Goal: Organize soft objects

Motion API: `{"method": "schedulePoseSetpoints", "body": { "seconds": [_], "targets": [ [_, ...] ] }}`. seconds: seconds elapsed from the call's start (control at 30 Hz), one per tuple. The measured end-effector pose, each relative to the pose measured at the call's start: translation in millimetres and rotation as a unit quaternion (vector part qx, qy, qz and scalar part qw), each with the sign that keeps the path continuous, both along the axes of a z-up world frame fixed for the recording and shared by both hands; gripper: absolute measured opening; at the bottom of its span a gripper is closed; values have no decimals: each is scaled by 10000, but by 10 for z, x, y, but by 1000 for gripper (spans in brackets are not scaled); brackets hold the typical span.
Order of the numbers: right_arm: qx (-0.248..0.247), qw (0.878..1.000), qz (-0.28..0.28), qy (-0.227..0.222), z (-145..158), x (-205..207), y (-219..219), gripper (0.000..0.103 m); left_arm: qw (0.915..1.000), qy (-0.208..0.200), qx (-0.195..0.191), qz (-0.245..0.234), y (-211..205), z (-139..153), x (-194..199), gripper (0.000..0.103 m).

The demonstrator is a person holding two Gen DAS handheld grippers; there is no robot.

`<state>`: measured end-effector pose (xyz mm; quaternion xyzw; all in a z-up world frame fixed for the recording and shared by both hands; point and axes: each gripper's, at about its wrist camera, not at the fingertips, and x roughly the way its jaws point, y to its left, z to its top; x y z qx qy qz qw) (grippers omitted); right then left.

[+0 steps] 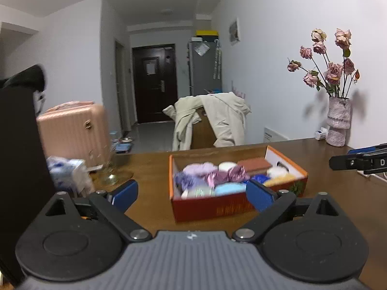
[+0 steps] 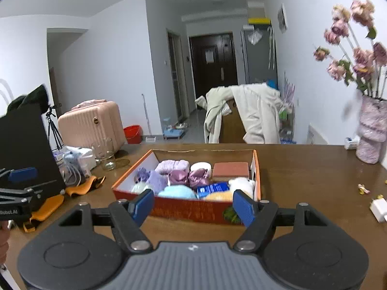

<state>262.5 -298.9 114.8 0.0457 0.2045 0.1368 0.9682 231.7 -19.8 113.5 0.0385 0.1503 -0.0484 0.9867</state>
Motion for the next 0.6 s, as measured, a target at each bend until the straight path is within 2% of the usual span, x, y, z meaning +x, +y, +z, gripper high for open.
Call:
{"method": "schedulePoseSetpoints", "body": {
  "seconds": [0.1,0.23,0.4,0.53,0.6],
  "targets": [
    [-174,9990,-119,-385,-232,-450,102,81,10000,-22,-84,8,39,-271,-357,100],
    [-154,9986,-130,-499,-548,-970,253,83,9999,-73,-46,118,81,-561,-837,101],
    [-280,9978,-34,-601,-778,-1555,471,85,9994,-278,-39,185,108,-704,-1428,103],
    [-122,9969,77,-774,-909,-2025,610,89,9988,-406,-165,237,71,-844,-1861,103],
    [-102,9964,213,-816,-981,-2196,681,89,9991,-386,-89,147,14,-920,-1994,103]
  ]
}}
